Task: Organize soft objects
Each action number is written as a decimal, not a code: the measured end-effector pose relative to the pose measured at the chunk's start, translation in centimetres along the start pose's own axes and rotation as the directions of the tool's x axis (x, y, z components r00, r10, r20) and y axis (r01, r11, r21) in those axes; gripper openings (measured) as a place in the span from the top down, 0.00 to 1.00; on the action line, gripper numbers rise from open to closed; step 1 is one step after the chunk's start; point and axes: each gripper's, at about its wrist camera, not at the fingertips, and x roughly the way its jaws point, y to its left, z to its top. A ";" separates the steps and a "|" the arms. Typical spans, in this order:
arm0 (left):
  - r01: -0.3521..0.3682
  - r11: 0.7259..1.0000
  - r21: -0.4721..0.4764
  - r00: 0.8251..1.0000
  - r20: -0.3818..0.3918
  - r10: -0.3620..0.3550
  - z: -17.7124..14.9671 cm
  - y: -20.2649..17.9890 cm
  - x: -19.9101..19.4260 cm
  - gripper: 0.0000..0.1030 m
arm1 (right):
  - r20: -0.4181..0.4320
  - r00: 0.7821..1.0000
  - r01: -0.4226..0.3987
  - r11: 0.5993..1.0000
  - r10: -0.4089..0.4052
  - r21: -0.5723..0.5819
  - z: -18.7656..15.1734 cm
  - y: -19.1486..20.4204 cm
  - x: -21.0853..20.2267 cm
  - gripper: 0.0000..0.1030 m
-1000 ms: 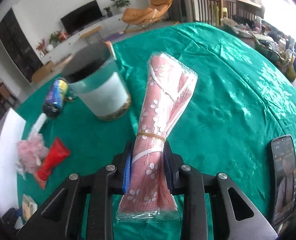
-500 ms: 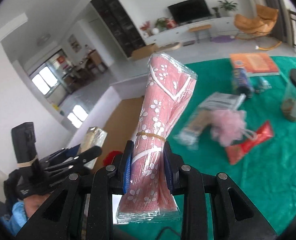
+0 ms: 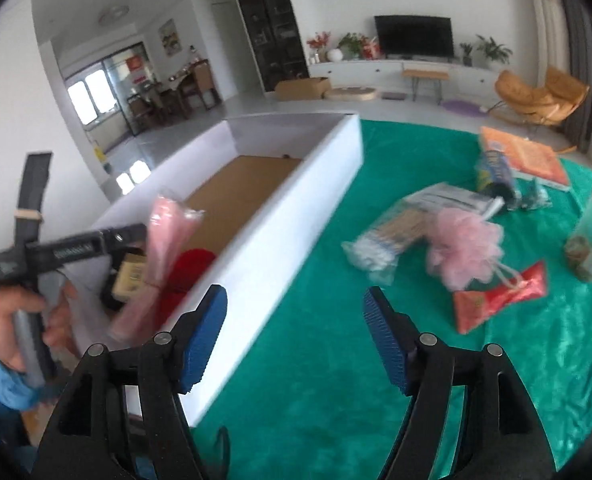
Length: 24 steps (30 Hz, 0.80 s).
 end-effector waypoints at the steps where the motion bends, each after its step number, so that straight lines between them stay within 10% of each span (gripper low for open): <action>1: 0.042 0.999 0.029 0.999 0.000 -0.042 0.0 -2.0 0.2 0.15 | -0.003 0.999 0.054 0.998 -0.054 -0.014 -1.1 -1.1 -0.3 0.26; 5: 0.206 0.959 0.194 0.979 -0.054 -0.199 -1.1 -11.1 1.1 0.15 | -0.043 0.971 0.234 0.972 -0.234 0.002 -4.8 -6.2 -0.6 0.25; 12: 0.311 0.868 0.387 0.949 -0.175 -0.262 -5.5 -22.4 3.2 0.15 | -0.157 0.898 0.435 0.884 -0.411 0.170 -8.4 -14.4 -0.3 0.25; 24: 0.183 0.894 0.410 0.976 -0.186 -0.114 -7.7 -22.9 12.7 0.10 | -0.211 0.840 0.543 0.780 -0.501 0.311 -9.2 -19.0 0.2 0.13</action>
